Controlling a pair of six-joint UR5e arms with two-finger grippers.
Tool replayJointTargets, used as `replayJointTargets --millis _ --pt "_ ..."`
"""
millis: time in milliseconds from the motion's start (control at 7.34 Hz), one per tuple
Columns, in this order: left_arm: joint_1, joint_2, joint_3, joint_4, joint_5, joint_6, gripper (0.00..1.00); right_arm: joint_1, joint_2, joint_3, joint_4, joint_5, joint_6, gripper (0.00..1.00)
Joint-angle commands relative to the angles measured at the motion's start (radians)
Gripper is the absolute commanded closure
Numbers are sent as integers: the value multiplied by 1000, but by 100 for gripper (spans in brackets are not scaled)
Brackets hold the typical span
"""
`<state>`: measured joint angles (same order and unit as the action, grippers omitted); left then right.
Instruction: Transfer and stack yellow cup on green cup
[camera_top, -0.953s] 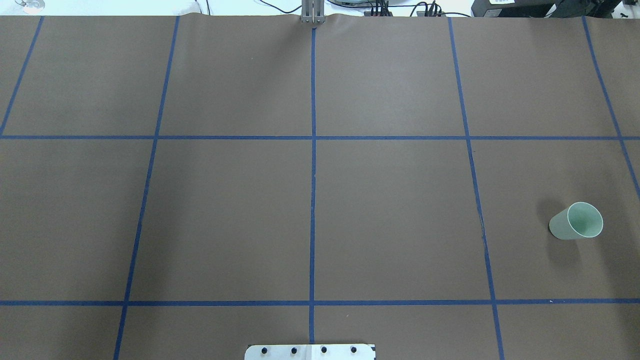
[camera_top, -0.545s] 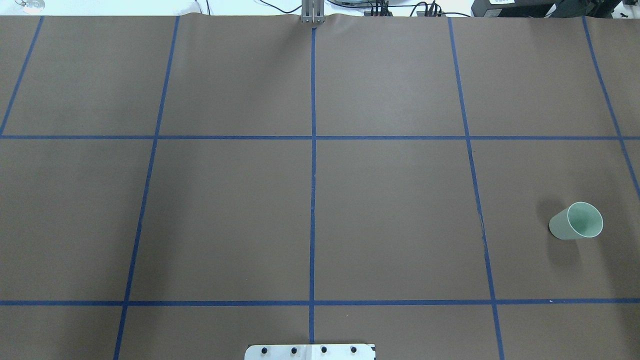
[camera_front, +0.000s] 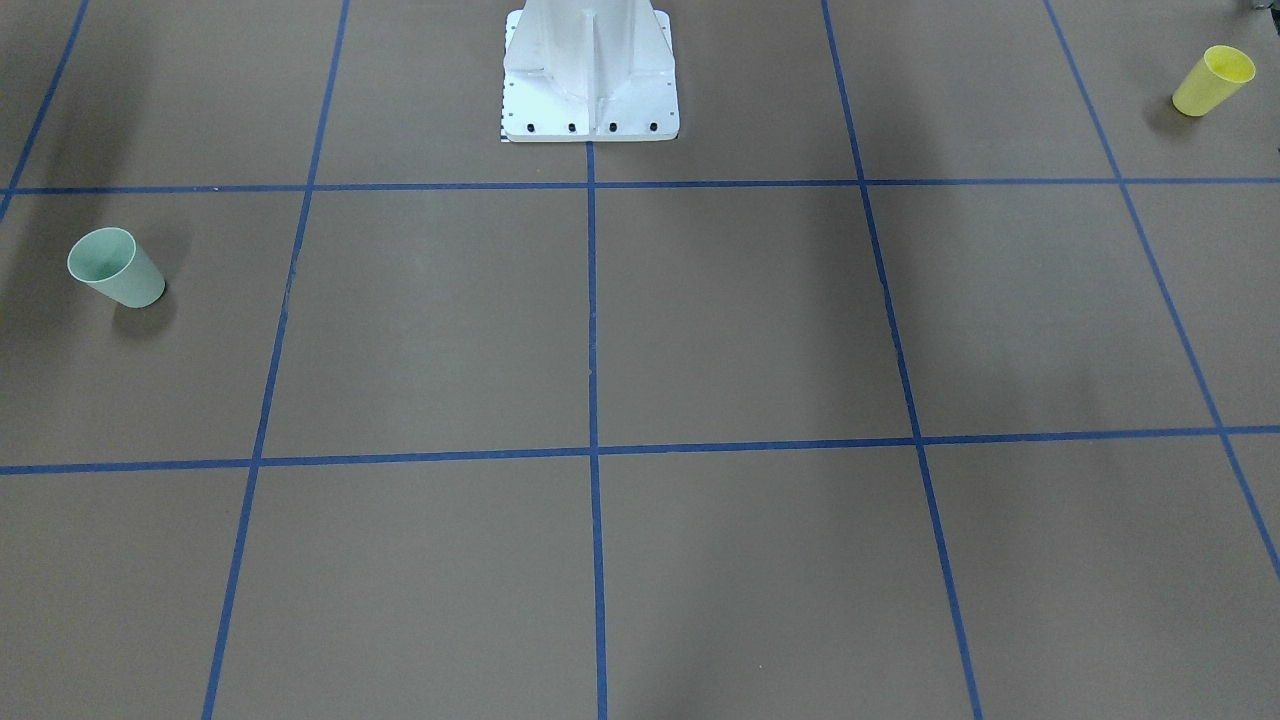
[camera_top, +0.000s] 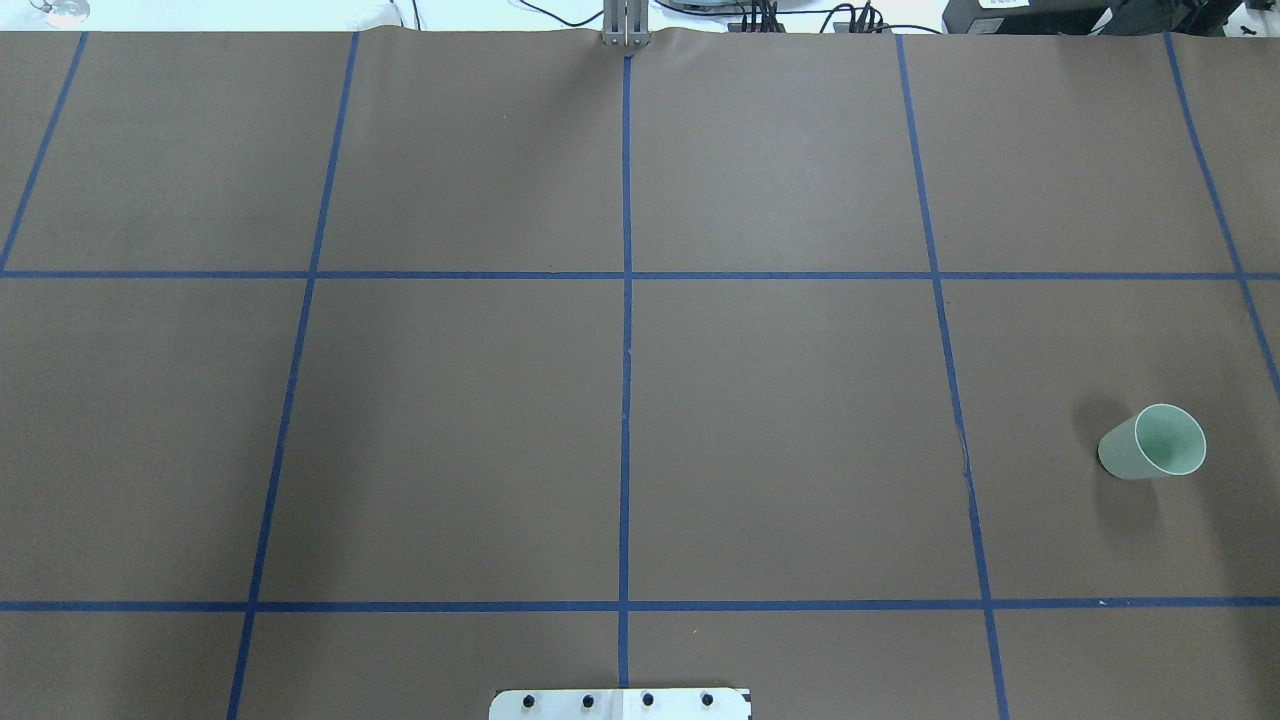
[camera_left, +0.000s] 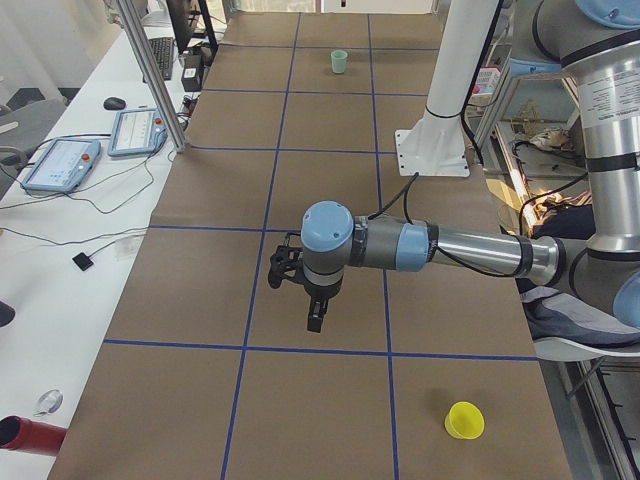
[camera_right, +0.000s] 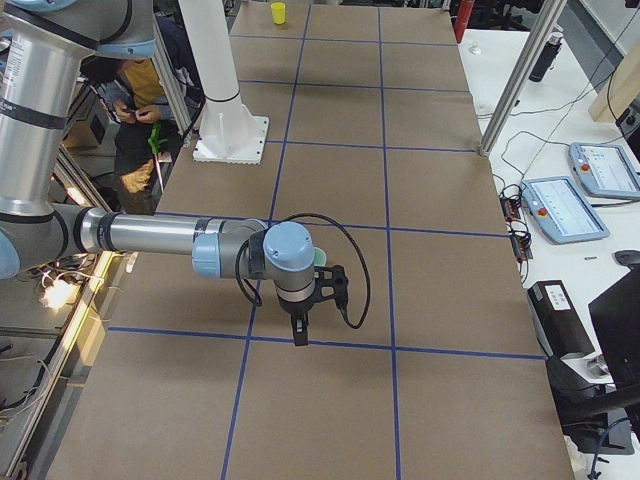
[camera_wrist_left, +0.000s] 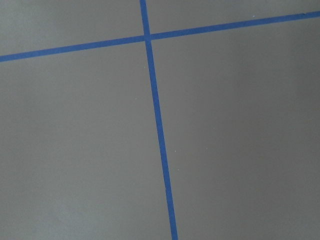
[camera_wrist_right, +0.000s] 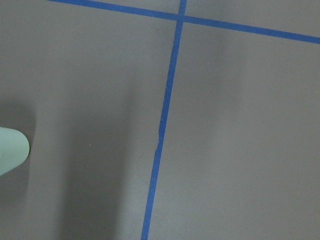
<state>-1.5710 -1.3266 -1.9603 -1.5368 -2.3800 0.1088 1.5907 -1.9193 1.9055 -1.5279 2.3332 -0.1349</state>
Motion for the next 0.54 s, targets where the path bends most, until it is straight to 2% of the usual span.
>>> replayJointTargets --millis 0,409 --pt "-1 -29 23 -122 5 -1 0 11 -3 -2 -2 -8 0 0" --pt "-3 -45 32 -152 -4 3 0 28 -24 -5 0 -14 0 0"
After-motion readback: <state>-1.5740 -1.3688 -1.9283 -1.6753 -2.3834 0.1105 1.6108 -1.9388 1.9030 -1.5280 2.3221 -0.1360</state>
